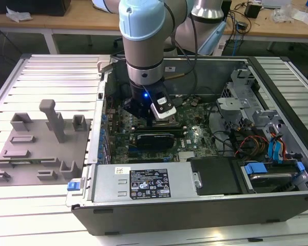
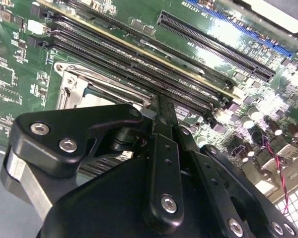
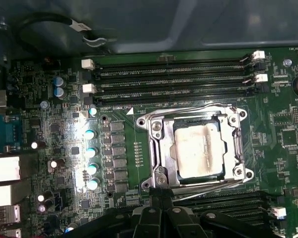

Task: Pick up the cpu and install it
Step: 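Install the second cpu locking lever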

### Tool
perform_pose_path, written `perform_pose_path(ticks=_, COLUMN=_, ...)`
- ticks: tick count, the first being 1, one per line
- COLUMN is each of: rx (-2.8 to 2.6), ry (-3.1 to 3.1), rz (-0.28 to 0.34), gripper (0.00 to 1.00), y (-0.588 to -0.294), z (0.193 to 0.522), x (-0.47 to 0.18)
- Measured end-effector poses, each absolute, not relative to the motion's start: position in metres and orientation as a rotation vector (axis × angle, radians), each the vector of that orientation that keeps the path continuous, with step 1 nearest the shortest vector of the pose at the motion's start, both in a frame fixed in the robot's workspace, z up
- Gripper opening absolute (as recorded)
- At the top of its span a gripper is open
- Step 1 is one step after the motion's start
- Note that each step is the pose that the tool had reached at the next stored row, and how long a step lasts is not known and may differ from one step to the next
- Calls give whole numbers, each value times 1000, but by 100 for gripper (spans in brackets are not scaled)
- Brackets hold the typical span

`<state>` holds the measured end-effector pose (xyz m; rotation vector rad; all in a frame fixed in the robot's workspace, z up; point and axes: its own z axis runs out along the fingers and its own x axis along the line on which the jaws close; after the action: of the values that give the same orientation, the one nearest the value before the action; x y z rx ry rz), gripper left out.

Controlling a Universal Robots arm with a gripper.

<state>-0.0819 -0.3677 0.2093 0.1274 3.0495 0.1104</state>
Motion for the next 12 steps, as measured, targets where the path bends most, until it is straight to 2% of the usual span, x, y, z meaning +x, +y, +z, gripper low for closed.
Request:
perform_pose_path(ticks=5, rx=128, ry=3049, rz=122, gripper=11, y=-374, z=209, x=-82)
perform_pose_path(ticks=12, rx=131, ry=3048, rz=185, gripper=11, y=-378, z=208, x=-82)
